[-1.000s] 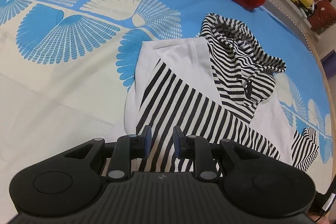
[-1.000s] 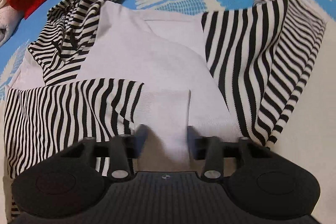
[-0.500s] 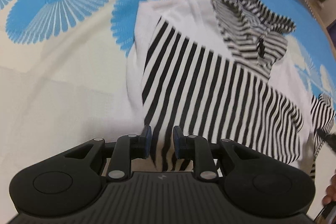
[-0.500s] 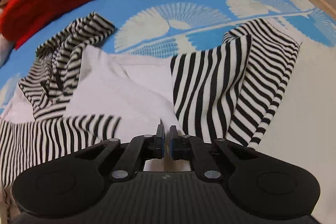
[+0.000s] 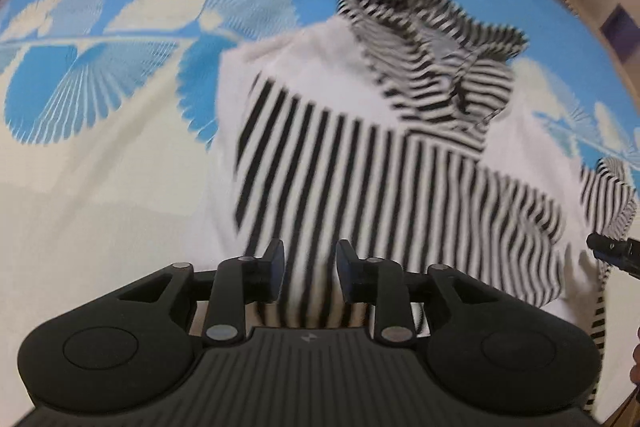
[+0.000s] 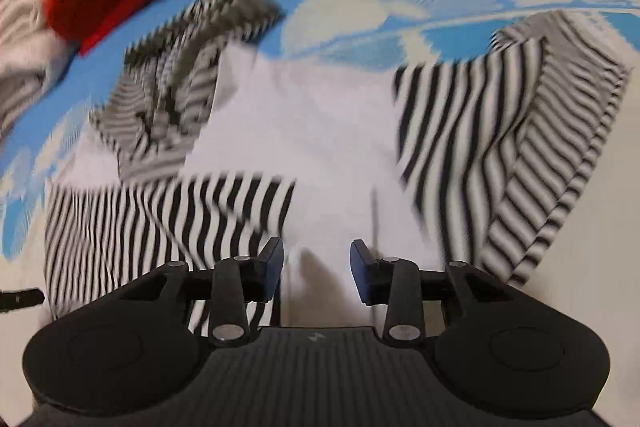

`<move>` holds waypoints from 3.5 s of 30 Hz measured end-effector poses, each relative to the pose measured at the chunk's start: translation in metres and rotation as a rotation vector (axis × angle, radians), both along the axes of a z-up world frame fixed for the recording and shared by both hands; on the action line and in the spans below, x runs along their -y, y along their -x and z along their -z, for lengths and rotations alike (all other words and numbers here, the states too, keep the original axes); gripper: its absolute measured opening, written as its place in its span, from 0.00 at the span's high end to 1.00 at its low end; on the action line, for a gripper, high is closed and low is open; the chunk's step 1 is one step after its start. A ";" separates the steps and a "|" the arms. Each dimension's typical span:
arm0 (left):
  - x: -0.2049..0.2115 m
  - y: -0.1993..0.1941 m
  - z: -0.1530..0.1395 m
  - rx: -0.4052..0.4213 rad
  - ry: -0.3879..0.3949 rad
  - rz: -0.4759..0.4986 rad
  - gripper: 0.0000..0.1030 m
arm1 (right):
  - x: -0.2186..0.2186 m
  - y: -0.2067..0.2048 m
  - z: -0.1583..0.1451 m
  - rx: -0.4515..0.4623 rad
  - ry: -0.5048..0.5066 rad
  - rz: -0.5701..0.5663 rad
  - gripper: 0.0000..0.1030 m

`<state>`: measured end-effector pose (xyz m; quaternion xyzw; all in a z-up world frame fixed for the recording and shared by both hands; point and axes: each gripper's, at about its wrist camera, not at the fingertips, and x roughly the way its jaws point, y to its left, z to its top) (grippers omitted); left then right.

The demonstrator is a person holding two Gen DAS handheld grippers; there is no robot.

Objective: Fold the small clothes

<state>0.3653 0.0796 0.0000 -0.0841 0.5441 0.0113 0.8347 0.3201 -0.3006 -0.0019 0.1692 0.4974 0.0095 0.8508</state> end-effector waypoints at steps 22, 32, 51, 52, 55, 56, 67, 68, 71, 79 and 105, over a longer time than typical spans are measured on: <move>0.029 -0.013 -0.003 0.009 0.036 0.026 0.68 | 0.213 -0.021 0.032 0.044 0.011 0.457 0.61; 0.026 -0.015 -0.004 0.022 0.053 0.014 0.68 | 0.248 -0.031 0.060 0.141 -0.085 0.622 0.61; -0.012 -0.015 -0.044 0.098 0.145 -0.084 0.68 | 0.164 0.025 -0.080 0.434 0.297 0.648 0.96; -0.020 -0.014 -0.048 0.104 0.156 -0.106 0.68 | 0.140 0.023 -0.089 0.488 0.368 0.571 0.96; -0.041 -0.011 -0.059 0.129 0.197 -0.169 0.68 | 0.047 0.025 -0.113 0.669 0.466 0.239 0.96; -0.048 -0.010 -0.063 0.137 0.209 -0.186 0.68 | 0.012 0.031 -0.118 0.725 0.442 0.110 0.96; -0.084 -0.007 -0.068 0.131 0.247 -0.246 0.68 | -0.158 0.050 -0.071 0.262 0.064 -0.543 0.60; -0.084 -0.007 -0.066 0.125 0.248 -0.243 0.68 | -0.149 0.045 -0.064 0.248 0.047 -0.494 0.55; -0.081 -0.007 -0.057 0.102 0.246 -0.242 0.68 | -0.128 0.033 -0.040 0.145 0.043 -0.346 0.55; -0.064 -0.022 -0.009 -0.008 0.319 -0.258 0.68 | -0.019 -0.002 0.036 -0.178 -0.128 0.196 0.56; -0.038 -0.027 0.021 -0.075 0.339 -0.367 1.00 | -0.002 0.011 0.013 -0.278 -0.380 0.361 0.52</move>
